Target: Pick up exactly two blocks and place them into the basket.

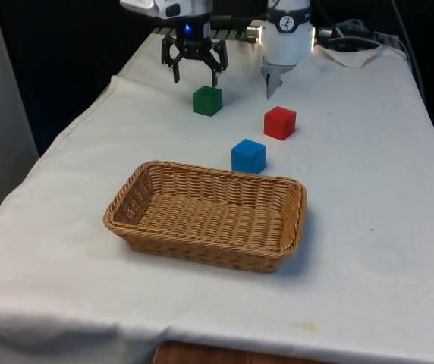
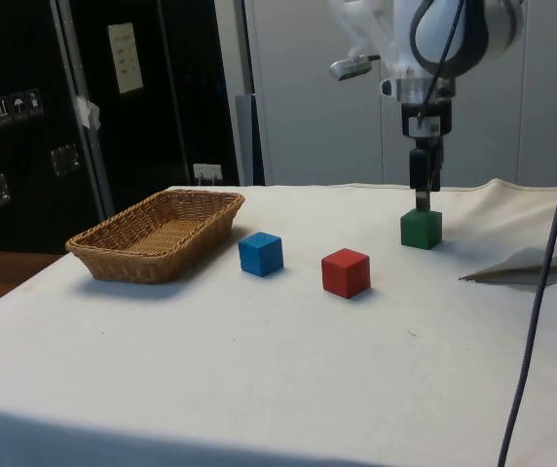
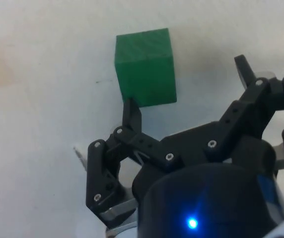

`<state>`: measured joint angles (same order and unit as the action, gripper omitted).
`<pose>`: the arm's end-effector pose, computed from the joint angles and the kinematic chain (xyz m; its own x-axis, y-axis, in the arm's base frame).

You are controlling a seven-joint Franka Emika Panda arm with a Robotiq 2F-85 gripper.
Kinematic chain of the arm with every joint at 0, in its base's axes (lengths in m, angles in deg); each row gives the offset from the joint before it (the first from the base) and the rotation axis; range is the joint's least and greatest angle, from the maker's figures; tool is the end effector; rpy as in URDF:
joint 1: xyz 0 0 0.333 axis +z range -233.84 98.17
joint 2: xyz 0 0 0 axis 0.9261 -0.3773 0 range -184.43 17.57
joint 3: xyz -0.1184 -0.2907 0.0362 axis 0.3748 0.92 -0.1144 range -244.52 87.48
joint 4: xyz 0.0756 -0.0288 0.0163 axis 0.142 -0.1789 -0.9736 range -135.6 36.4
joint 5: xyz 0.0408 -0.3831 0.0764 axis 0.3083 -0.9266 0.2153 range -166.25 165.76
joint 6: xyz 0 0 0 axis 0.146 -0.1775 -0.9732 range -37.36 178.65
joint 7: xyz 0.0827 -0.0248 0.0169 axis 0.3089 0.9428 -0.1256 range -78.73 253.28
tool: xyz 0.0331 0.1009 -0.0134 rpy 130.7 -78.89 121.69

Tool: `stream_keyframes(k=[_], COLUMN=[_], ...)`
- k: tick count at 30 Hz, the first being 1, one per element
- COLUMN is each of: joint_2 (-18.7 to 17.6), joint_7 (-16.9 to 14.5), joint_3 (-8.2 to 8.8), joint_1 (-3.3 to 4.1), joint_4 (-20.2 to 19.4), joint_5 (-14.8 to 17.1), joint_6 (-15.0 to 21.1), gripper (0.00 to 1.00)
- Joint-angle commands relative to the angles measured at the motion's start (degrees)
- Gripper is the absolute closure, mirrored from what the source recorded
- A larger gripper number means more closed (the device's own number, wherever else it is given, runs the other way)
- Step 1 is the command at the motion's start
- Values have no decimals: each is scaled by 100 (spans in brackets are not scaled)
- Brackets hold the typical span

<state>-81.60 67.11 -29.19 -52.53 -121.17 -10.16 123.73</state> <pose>0.3124 -0.1976 0.2091 0.9967 -0.0789 -0.0173 -0.0783 -0.9965 0.0299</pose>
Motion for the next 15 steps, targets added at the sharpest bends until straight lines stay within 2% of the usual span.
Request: stream_keyframes(k=[1,6,7,9,15], joint_2=[29,40,-17,29,-80], joint_7=[46,92,103,97,160], joint_3=[-40,-120,-109,-143,-206], joint_1=[46,69,46,86,92], joint_4=[-17,17,29,17,-23], joint_5=[115,327,241,407,556], joint_6=[34,-29,6,-23,40], gripper=[0,0,0,0,0])
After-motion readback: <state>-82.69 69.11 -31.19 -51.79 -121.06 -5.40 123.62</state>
